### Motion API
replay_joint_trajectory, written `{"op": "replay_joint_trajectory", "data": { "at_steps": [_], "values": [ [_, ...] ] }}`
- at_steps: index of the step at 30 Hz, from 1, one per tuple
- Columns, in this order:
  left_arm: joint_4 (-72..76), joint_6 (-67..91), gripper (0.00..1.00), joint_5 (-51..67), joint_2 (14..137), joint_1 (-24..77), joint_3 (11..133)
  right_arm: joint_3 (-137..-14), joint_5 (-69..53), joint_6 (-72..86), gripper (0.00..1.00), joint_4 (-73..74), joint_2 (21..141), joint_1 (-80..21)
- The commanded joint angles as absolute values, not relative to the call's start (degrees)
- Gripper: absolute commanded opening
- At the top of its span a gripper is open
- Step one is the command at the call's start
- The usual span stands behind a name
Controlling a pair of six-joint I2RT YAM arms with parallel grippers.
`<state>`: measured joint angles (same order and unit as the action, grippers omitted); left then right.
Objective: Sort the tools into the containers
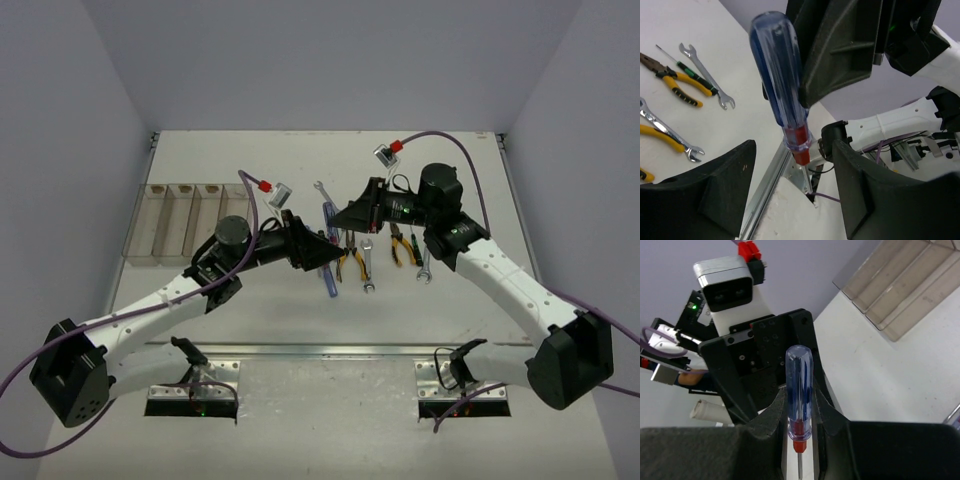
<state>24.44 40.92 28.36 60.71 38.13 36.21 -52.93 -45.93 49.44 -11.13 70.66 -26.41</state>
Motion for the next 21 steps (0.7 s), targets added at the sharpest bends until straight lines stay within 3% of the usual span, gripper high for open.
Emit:
{"op": "replay_joint_trajectory", "data": {
  "at_steps": [1, 4, 8, 9, 10, 11, 12, 13, 14, 16, 18, 21],
  "values": [
    [31.73, 40.52, 0.54, 26.38, 61.71, 39.14, 39.30, -53.26, -48.64, 52.42, 0.00, -18.29, 69.26, -27.10],
    [31.64, 40.36, 0.40, 25.55, 62.40, 39.29, 39.74, -53.26, -49.13, 53.40, 0.00, -19.94, 69.52, -27.55],
    [31.40, 39.85, 0.00, 23.46, 60.83, 39.29, 39.22, -53.52, -48.74, 53.03, 0.00, -19.70, 69.82, -27.53],
    [31.05, 39.59, 0.00, 23.03, 60.12, 39.29, 39.32, -53.53, -49.00, 53.19, 0.00, -20.12, 69.96, -27.58],
    [30.31, 39.09, 0.00, 22.67, 59.92, 39.29, 39.60, -53.47, -49.13, 53.17, 0.06, -20.14, 69.96, -27.51],
    [27.99, 37.63, 0.00, 20.83, 58.89, 39.29, 40.30, -53.20, -48.70, 52.68, 0.35, -20.19, 69.96, -27.51],
    [27.00, 37.01, 0.00, 19.09, 58.00, 39.29, 40.60, -53.09, -48.52, 52.47, 0.47, -20.21, 69.71, -27.51],
    [22.82, 34.87, 0.00, 16.70, 57.15, 39.34, 41.77, -53.09, -46.33, 51.20, 0.77, -18.24, 69.22, -27.21],
    [17.58, 32.36, 0.00, 10.93, 55.97, 39.32, 43.23, -53.44, -43.29, 49.07, 0.99, -14.63, 68.29, -26.48],
    [3.89, 27.40, 0.00, -0.30, 55.26, 39.11, 47.46, -55.81, -37.94, 43.82, 0.99, -2.39, 66.70, -22.55],
    [-14.78, 23.72, 0.00, -20.11, 59.31, 37.74, 54.36, -56.16, -26.63, 39.79, 0.99, 10.34, 62.67, -15.72],
    [-24.86, 17.43, 0.00, -40.81, 67.76, 34.30, 62.03, -55.15, -11.74, 34.92, 0.99, 18.92, 58.46, -12.17]
  ]
}}
